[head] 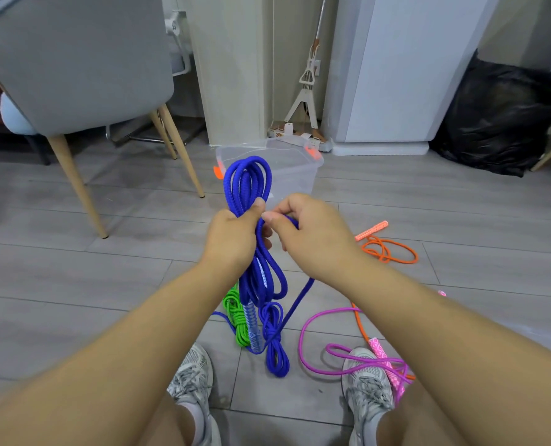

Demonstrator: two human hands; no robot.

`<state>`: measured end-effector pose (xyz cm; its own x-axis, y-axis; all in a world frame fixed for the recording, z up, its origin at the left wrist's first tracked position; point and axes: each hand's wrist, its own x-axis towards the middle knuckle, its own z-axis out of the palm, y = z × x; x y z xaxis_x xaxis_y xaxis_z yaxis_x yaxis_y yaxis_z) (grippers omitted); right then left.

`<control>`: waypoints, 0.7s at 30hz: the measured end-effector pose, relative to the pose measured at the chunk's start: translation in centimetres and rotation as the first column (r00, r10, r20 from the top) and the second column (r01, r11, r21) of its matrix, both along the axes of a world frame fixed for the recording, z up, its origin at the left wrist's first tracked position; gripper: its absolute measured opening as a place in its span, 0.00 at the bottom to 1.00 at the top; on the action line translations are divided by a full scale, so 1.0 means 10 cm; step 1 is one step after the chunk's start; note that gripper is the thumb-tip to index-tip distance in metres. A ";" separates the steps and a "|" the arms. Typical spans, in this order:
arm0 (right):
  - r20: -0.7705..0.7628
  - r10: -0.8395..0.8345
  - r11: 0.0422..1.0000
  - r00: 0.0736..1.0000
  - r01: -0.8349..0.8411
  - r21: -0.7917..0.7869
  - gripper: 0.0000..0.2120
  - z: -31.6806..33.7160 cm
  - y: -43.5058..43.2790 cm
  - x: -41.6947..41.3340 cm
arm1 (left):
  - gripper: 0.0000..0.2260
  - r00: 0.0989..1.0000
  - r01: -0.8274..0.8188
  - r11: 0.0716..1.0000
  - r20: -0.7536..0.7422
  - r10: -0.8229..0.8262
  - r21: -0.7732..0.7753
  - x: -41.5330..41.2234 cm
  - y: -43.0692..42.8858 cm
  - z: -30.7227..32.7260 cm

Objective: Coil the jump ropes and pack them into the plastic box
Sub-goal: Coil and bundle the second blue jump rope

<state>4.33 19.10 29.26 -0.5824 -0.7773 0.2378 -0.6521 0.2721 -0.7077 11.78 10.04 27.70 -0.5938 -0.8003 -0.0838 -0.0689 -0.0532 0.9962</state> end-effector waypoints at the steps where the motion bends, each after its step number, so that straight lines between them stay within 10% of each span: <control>1: -0.008 -0.006 1.000 1.000 0.006 -0.004 0.08 0.00 -0.01 0.00 | 0.18 1.000 -0.012 1.000 -0.009 0.013 0.015 0.00 0.00 0.00; 21: 0.041 -0.043 0.995 0.998 0.039 0.089 0.09 -0.16 0.52 -0.56 | 0.13 0.980 0.050 0.964 -0.198 0.003 0.261 0.26 -0.30 0.14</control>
<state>-1.29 24.33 27.69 -0.6227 -0.7692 0.1432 -0.6083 0.3609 -0.7069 14.40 7.01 29.13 -0.6380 -0.7509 -0.1707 0.1203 -0.3161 0.9411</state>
